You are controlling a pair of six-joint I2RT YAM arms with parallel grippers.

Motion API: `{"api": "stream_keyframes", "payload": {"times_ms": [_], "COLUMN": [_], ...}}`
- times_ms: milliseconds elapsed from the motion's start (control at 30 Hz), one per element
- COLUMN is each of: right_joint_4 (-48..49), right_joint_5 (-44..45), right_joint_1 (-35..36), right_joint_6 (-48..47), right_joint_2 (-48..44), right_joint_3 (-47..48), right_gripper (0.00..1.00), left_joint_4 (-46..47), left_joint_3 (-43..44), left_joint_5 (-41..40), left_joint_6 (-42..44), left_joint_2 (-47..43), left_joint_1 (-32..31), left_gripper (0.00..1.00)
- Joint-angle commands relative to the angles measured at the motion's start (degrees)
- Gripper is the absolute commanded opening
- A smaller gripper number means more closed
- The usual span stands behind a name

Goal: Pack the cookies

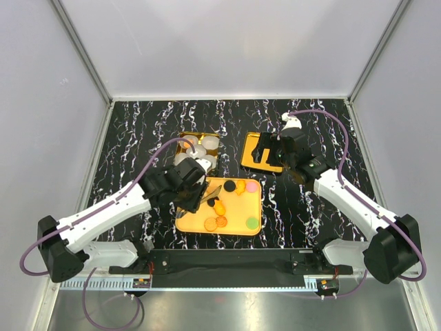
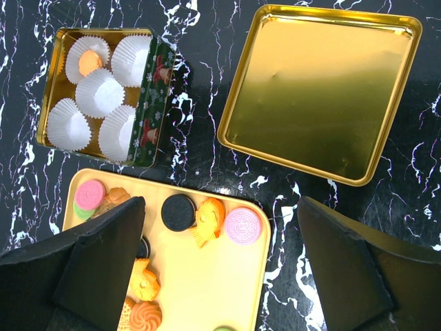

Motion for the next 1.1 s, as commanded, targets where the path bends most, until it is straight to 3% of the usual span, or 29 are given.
{"api": "stream_keyframes", "payload": {"times_ms": [0,233,533,1067], "right_joint_4": [0.87,0.78,1.22,1.05], "right_joint_5": [1.59,1.5,0.97,0.62], "right_joint_1": [0.08,0.08,0.08,0.08], "right_joint_6": [-0.76,-0.67,-0.58,-0.58], "right_joint_2": [-0.51,-0.51,-0.16,-0.95], "right_joint_3": [2.21,2.48,2.3,2.04], "right_gripper": [1.0,1.0,1.0,1.0], "left_joint_4": [1.11,1.11,3.31,11.57], "left_joint_3": [3.63,6.0,10.65,24.19], "left_joint_5": [0.65,3.82,2.25,-2.42], "left_joint_6": [1.49,2.55,2.11,4.66], "left_joint_2": [-2.25,-4.18,-2.6,17.78], "left_joint_1": [-0.2,1.29,6.74,16.49], "left_gripper": [0.42,0.43,0.41,0.42]}}
